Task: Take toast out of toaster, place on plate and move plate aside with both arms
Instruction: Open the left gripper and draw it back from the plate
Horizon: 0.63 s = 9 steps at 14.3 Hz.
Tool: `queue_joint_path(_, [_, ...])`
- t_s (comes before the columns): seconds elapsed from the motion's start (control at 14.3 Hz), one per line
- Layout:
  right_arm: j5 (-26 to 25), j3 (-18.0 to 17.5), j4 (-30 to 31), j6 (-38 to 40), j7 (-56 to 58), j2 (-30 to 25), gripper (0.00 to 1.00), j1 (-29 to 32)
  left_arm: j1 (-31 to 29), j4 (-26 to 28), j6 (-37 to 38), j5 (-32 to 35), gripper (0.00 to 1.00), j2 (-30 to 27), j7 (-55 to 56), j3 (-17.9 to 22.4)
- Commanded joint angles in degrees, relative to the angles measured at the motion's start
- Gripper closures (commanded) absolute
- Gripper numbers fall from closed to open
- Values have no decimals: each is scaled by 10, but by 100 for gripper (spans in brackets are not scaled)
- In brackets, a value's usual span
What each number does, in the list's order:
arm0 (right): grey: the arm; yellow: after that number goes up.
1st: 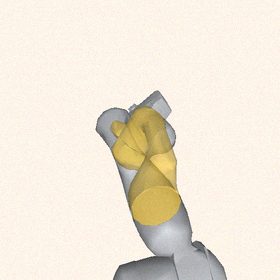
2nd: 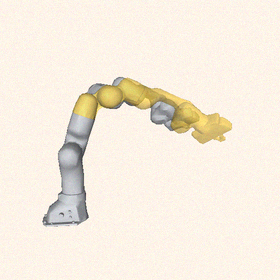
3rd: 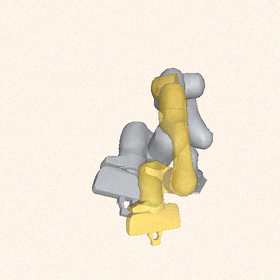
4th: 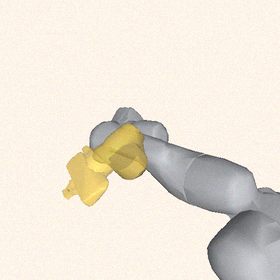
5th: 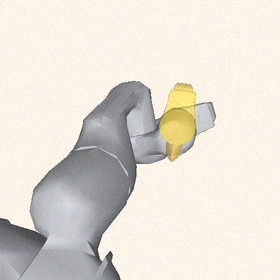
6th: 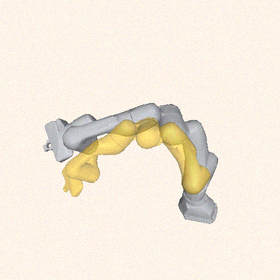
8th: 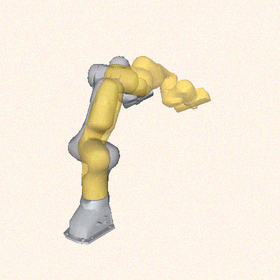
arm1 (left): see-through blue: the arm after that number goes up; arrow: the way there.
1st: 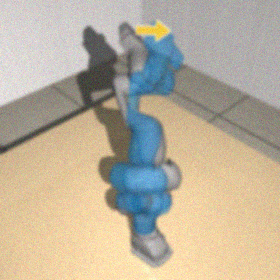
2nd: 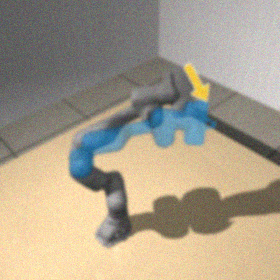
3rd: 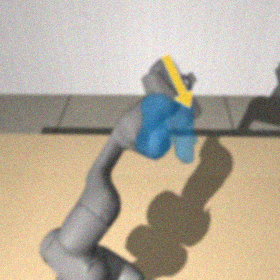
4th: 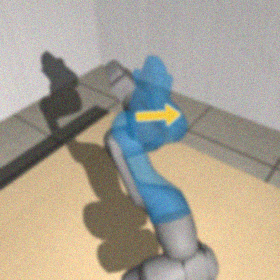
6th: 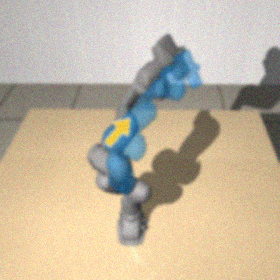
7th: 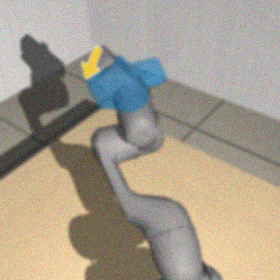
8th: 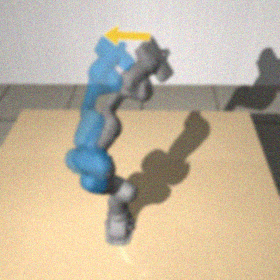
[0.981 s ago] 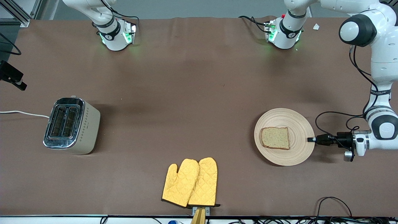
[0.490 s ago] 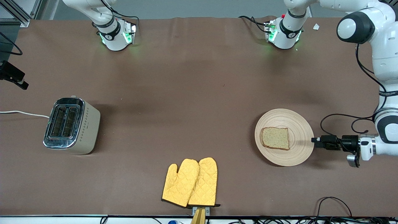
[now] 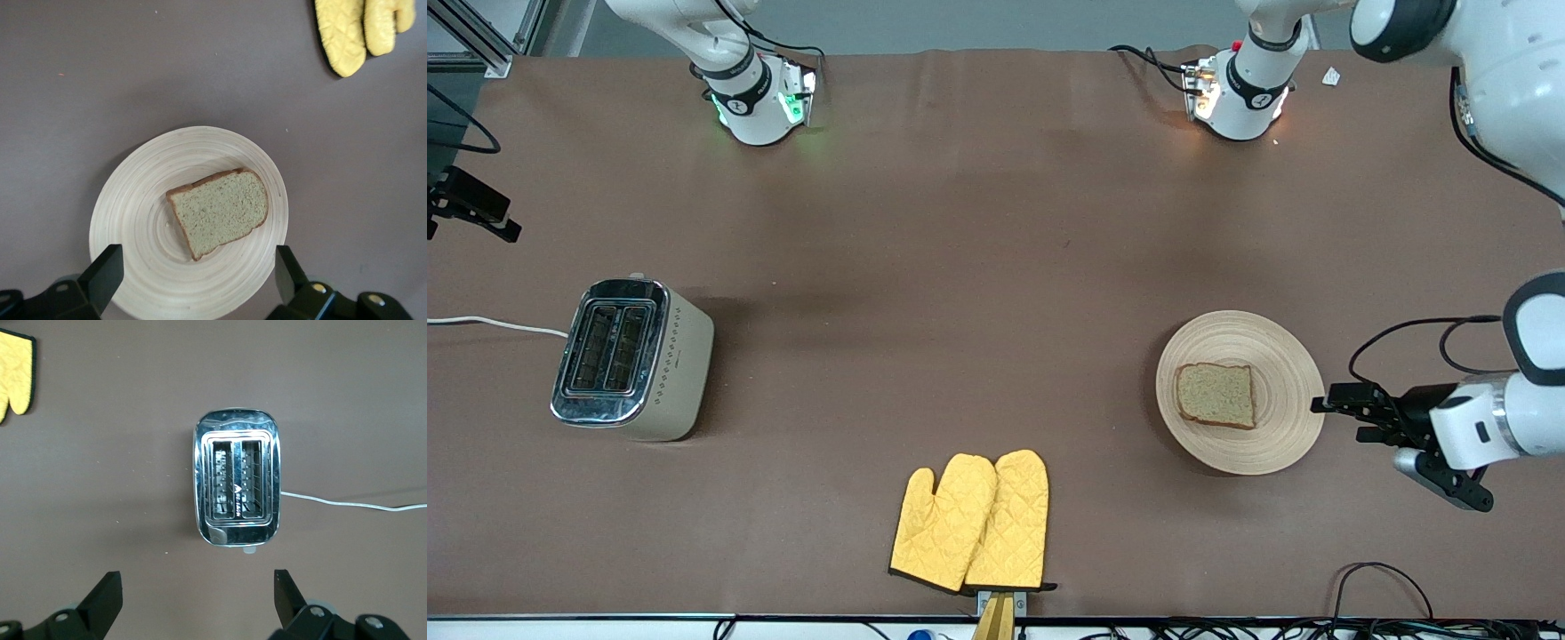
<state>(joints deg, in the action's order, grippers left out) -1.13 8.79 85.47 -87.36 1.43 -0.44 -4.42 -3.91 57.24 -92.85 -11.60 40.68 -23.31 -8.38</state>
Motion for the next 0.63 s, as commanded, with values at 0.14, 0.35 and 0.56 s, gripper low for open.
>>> queue_joint_path(0.14, [-21, -3, 16, 3, -13, -11, 0, 4, 80, 10, 44, 118, 0, -101, 63, 8])
queue_joint_path(0.35, [-36, 0, 37, 10, -9, -12, 0, 12, 94, 15, 77, 141, 0, -173, 122, 9])
queue_joint_path(0.56, [-38, 1, 46, 4, -4, -11, 0, 29, 86, 40, 114, 136, 0, -224, 220, 3])
